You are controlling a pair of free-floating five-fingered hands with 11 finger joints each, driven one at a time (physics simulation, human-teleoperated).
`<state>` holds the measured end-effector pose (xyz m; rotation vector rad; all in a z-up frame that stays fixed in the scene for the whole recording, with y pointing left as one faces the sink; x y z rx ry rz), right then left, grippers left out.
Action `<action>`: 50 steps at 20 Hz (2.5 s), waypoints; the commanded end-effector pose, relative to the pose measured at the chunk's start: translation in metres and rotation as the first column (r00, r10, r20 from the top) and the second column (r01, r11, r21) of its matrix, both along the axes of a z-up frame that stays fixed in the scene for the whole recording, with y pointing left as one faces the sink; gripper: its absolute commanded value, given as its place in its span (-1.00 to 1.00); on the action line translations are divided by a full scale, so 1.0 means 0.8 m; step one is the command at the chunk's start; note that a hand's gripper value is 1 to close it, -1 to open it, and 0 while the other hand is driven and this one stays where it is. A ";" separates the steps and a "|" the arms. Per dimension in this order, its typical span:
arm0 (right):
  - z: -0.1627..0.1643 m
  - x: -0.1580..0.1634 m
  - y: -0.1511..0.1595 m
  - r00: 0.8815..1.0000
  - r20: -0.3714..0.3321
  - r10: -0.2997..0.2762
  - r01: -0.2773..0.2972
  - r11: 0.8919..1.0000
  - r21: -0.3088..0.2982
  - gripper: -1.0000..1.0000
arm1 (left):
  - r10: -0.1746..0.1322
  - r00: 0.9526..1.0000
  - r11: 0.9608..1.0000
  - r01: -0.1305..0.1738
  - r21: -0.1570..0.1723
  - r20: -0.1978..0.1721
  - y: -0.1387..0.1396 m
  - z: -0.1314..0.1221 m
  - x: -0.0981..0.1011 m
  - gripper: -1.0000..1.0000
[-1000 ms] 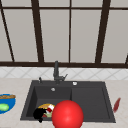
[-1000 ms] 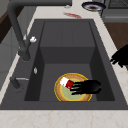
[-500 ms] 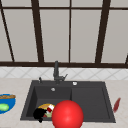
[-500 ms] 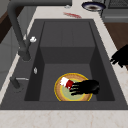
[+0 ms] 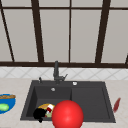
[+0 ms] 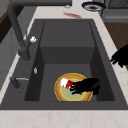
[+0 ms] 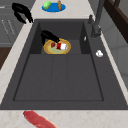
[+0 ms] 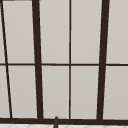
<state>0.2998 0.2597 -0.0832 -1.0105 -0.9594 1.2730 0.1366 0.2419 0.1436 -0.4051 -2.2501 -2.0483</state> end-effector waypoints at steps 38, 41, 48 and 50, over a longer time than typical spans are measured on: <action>0.123 -0.026 -0.021 0.990 0.137 0.035 -0.072 0.958 0.277 -1.00 | 0.000 1.000 1.000 0.000 0.000 0.000 0.000 0.000 0.000 0.00; 0.132 -0.025 -0.021 0.993 0.109 0.044 -0.075 0.953 0.293 -1.00 | 0.000 1.000 1.000 0.000 0.000 0.000 0.000 0.000 0.000 0.00; 0.138 -0.025 -0.041 0.998 0.047 0.051 -0.064 0.937 0.343 -1.00 | 0.000 1.000 1.000 0.000 0.000 0.000 0.000 0.000 0.000 0.00; 0.139 -0.027 -0.047 0.997 0.055 0.046 -0.064 0.921 0.384 -1.00 | 0.000 1.000 1.000 0.000 0.000 0.000 0.000 0.000 0.000 0.00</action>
